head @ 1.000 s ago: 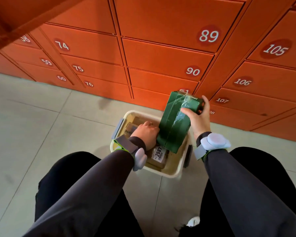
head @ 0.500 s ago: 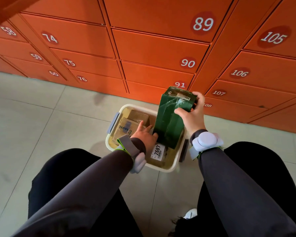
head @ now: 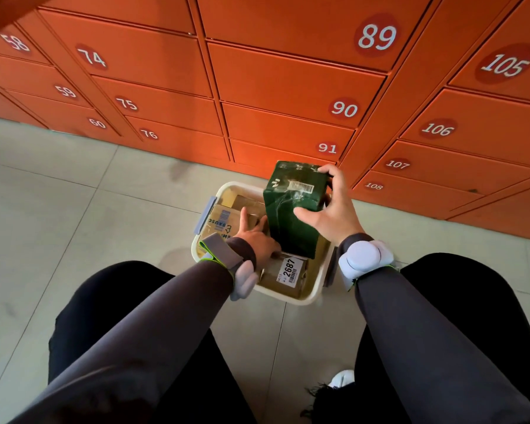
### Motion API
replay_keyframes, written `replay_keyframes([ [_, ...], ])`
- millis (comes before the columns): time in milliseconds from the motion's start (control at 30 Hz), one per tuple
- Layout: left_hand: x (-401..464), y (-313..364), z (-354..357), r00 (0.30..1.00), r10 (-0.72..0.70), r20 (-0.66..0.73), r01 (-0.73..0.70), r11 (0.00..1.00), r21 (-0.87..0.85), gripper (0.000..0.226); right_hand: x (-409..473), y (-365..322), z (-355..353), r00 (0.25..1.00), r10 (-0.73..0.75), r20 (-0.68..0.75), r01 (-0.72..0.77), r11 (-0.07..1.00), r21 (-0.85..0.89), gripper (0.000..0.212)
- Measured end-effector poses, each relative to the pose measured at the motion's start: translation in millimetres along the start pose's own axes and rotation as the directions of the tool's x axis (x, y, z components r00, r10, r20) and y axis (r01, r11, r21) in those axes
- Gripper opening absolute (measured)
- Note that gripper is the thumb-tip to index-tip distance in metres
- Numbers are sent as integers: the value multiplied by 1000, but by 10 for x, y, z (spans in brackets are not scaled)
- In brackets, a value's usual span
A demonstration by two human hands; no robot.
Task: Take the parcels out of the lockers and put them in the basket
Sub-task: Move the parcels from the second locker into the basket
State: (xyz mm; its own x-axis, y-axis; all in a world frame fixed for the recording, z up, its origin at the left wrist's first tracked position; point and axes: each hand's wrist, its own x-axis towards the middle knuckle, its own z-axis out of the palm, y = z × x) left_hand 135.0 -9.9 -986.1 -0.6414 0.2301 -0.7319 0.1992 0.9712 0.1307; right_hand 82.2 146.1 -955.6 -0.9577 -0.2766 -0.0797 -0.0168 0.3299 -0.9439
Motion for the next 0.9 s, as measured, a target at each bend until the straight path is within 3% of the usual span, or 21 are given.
replay_keyframes([
  [133, -19, 13, -24, 999, 10, -39, -8, 999, 52, 41, -28, 80, 41, 992, 24, 124, -5, 988, -151, 67],
  [267, -46, -21, -50, 999, 13, -37, -11, 999, 42, 44, -8, 90, 23, 969, 154, 193, -111, 970, -216, 54],
  [367, -65, -19, -55, 998, 24, -59, -20, 998, 58, 48, 6, 112, 52, 962, 203, 183, -156, 958, -242, 44],
  [467, -63, -25, -57, 998, 30, -54, -27, 998, 64, 49, 42, 88, 63, 958, 215, 188, -134, 921, -366, 46],
  [567, -69, -30, -61, 997, 36, -62, -34, 998, 45, 50, 95, 64, 44, 917, 317, 241, -171, 860, -481, 50],
  [900, -66, -73, 2, 997, 76, -36, -75, 997, 29, 49, 175, -80, 14, 855, 452, 252, -202, 740, -642, 54],
])
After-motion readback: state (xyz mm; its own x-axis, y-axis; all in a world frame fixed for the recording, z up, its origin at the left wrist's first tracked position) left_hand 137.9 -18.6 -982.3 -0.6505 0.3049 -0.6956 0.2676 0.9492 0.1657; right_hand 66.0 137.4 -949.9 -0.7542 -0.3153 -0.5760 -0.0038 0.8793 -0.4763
